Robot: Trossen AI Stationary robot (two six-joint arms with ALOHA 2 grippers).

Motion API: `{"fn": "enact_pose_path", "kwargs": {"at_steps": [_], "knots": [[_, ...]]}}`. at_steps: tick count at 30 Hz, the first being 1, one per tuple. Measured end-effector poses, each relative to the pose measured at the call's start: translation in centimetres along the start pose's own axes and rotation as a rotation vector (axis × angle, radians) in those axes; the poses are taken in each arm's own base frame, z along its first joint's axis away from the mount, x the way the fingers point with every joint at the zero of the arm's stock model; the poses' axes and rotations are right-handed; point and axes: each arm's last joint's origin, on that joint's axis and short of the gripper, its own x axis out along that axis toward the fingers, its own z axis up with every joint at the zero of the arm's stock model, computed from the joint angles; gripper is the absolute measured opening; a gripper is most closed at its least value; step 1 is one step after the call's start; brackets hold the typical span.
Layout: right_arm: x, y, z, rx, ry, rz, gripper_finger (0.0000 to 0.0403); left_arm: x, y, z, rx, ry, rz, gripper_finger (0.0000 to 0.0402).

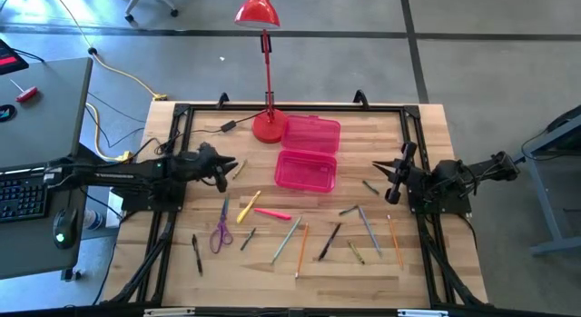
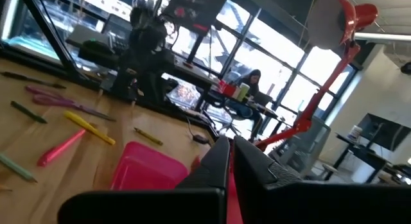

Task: Pick & place school supplies into a supply box
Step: Put the green crayon into the pink supply box

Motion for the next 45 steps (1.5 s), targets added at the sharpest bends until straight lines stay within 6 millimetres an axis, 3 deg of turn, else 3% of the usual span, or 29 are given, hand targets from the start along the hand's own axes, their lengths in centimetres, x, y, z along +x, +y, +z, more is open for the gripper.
{"fn": "enact_pose_path", "kwargs": {"at_steps": [7,13,27,34,45], "knots": [[0.0,0.0,-0.4,0.006,0.05,-0.029,0.0,2.1,0.3,-2.0,-0.083,0.14,0.206,0.0102],[0.0,0.0,-0.3,0.006,0.048,-0.024,0.0,3.9,-0.4,-2.0,-0.125,0.092,0.179,0.0087],[0.0,0.2,-0.5,0.006,0.063,-0.013,0.0,5.9,-0.4,-4.0,-0.121,0.164,0.242,0.0157],[-0.1,0.6,-1.5,0.16,0.149,0.017,0.0,6.4,-0.1,-5.2,-0.102,0.215,0.316,0.0146],[-0.1,0.6,-1.5,0.247,0.15,0.01,0.0,7.4,0.1,-6.3,-0.195,0.159,0.426,0.0119]]}}
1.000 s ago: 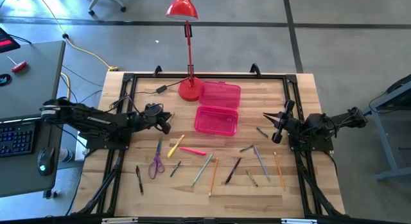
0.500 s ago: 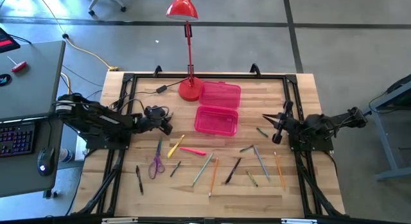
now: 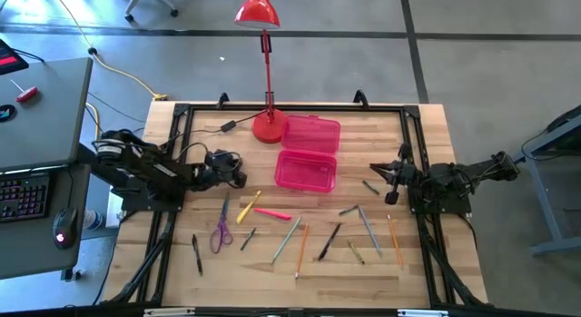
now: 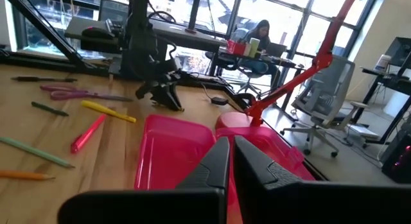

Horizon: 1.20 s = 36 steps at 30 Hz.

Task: Pick & place school supplies into a supply box
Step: Put the green crayon into the pink supply box

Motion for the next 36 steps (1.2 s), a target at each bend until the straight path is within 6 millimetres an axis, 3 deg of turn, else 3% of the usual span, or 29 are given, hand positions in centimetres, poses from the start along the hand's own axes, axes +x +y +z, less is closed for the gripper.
{"fn": "enact_pose_path", "kwargs": {"at_steps": [10,20,24,28,32,36], "knots": [[0.0,0.0,0.0,0.0,0.0,0.0,0.0,0.8,0.1,-0.7,-0.096,-0.032,0.066,0.0038],[0.0,0.0,0.0,0.003,0.0,-0.001,0.0,0.6,-1.1,1.1,-0.114,-0.174,-0.071,0.0047],[0.0,0.0,0.0,0.003,-0.001,-0.002,0.0,0.4,-2.6,3.0,-0.12,-0.285,-0.173,0.0043],[0.0,0.0,0.1,0.005,-0.006,-0.003,0.0,0.5,-5.4,5.6,-0.077,-0.334,-0.356,0.0037],[0.0,0.0,0.1,0.005,-0.006,-0.003,0.0,1.1,-9.2,8.6,0.05,-0.305,-0.528,0.0051],[0.0,0.0,0.1,0.005,-0.008,0.003,0.0,1.7,-12.8,11.8,0.255,-0.164,-0.538,0.0057]]}}
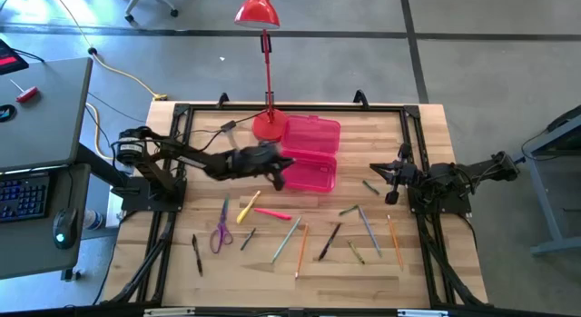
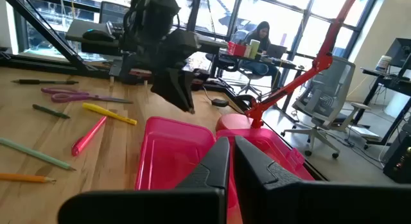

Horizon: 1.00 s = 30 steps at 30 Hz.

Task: Pick & place school supplies into a supply box
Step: Put the green crayon into the pink supply box

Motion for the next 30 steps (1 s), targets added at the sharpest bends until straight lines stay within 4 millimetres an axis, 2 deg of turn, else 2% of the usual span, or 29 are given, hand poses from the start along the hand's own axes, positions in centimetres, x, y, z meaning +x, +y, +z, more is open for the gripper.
{"fn": "enact_pose_path", "kwargs": {"at_steps": [4,6,9,13,21,26,30], "knots": [[0.0,0.1,0.0,0.039,-0.006,0.039,0.0,2.0,-1.0,2.4,0.115,0.185,0.032,0.0054],[0.0,0.2,0.0,0.076,-0.011,0.08,0.0,3.2,-1.6,3.2,0.119,0.193,0.018,0.0055],[0.0,0.4,0.1,0.095,-0.019,0.145,0.0,4.9,-2.2,3.3,0.105,0.18,-0.059,0.0062],[0.0,0.5,0.0,0.085,-0.016,0.158,0.0,6.9,-2.5,2.2,0.106,0.192,-0.089,0.0067],[0.2,0.3,-0.3,0.102,0.032,0.043,0.0,8.1,-2.5,1.1,0.107,0.231,-0.084,0.0069],[0.3,0.4,-0.3,0.1,0.034,0.053,0.0,8.1,-2.5,0.9,0.107,0.243,-0.095,0.0069],[0.3,0.4,-0.4,0.168,0.044,0.053,0.0,8.1,-2.7,1.0,0.101,0.248,-0.147,0.0069]]}}
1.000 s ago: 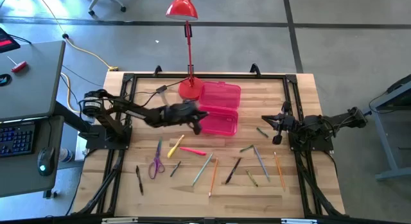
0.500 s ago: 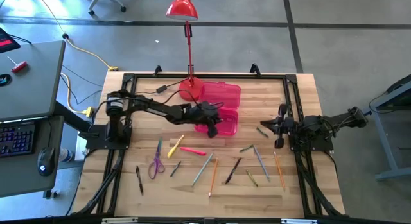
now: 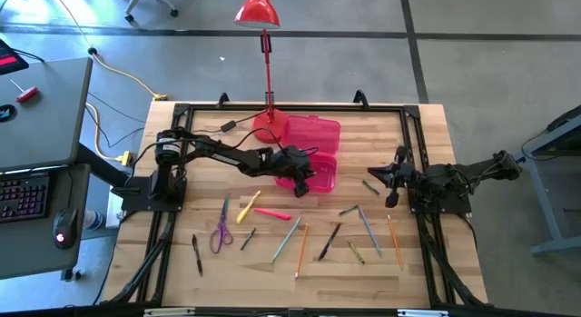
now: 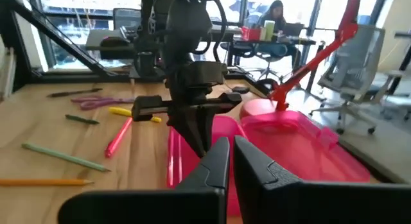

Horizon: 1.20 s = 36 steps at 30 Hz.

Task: Pick & place school supplies into a supply box
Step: Put the green crayon into the pink supply box, then put the dark green crayon into the pink supply box

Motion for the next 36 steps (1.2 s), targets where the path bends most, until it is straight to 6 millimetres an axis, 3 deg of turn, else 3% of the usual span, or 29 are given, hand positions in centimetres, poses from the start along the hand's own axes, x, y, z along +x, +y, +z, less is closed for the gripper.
{"fn": "enact_pose_path", "kwargs": {"at_steps": [5,17,21,28,36], "knots": [[0.0,-0.2,-0.2,0.062,0.014,-0.076,0.0001,0.0,-0.1,-0.1,0.001,0.01,-0.023,0.0069],[0.0,-0.3,-0.4,-0.047,0.042,-0.094,0.0001,0.0,-0.1,0.0,0.008,0.002,-0.019,0.0073],[0.0,-0.3,0.1,-0.088,-0.004,-0.094,0.0,0.0,-0.1,0.0,0.01,0.002,-0.019,0.011],[0.0,-0.1,-0.2,0.05,0.017,-0.05,0.0003,0.0,-0.1,0.1,0.034,-0.006,-0.017,0.0182],[0.7,0.1,-1.5,0.083,0.154,-0.109,0.0049,-0.1,-0.5,2.7,0.025,-0.088,-0.03,0.019]]}}
